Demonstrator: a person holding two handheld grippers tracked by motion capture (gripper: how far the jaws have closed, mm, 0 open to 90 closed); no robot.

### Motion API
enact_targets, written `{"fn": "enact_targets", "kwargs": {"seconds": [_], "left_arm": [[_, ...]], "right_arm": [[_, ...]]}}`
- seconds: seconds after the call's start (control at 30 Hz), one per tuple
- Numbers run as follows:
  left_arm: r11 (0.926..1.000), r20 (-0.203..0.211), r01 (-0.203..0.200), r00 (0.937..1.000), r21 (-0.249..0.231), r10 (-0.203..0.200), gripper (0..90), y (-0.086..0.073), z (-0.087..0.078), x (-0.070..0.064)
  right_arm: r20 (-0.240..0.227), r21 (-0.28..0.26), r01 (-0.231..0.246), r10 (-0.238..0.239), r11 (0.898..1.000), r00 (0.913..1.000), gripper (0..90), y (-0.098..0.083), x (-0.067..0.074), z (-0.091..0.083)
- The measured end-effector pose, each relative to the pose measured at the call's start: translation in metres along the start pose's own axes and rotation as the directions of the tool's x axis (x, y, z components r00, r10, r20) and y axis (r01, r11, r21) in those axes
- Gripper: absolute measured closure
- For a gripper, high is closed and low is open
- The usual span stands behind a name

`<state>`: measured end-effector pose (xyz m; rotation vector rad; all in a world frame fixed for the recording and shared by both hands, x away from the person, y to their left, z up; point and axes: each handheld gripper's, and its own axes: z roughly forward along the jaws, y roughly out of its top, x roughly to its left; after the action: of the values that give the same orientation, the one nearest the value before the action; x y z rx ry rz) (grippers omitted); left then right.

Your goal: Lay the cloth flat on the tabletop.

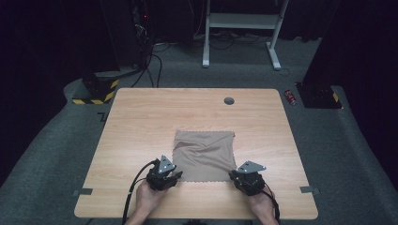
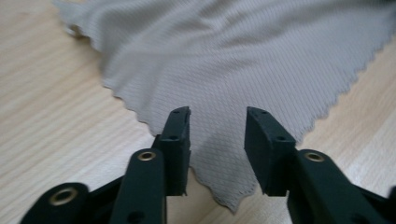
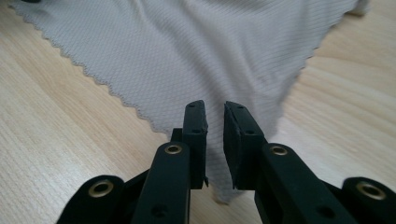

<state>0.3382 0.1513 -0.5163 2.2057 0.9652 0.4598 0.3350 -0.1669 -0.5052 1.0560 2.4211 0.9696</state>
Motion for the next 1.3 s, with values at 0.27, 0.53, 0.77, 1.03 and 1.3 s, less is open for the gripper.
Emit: {"fn": "enact_targets", "kwargs": {"seconds": [0.27,0.53,0.77,1.03,1.3], "left_arm": [[0.9997,0.049,-0.02,0.9986,0.017,0.019,89.1,0.003,0.001,0.004],[0.9976,0.117,-0.033,0.9928,0.06,0.026,89.4,0.0,-0.012,0.004],[0.9966,0.136,-0.032,0.9905,0.076,0.022,83.7,-0.004,-0.017,0.002],[0.9986,0.085,0.053,0.9949,0.01,-0.054,56.6,0.014,-0.007,0.01],[0.9987,0.044,0.028,0.9986,0.042,-0.03,52.6,0.002,-0.001,0.009]], "right_arm": [[-0.014,0.039,0.037,-0.036,0.999,0.9992,87.2,0.0,0.005,0.011],[-0.063,0.068,0.104,-0.1,0.992,0.993,89.5,-0.004,0.021,0.0],[-0.094,0.064,0.107,-0.101,0.992,0.9905,85.5,-0.005,0.026,-0.01],[-0.06,-0.011,0.019,-0.02,1.0,0.998,74.3,0.014,0.009,0.0],[-0.027,0.027,0.061,-0.06,0.998,0.9978,68.5,0.005,0.01,0.017]]}}
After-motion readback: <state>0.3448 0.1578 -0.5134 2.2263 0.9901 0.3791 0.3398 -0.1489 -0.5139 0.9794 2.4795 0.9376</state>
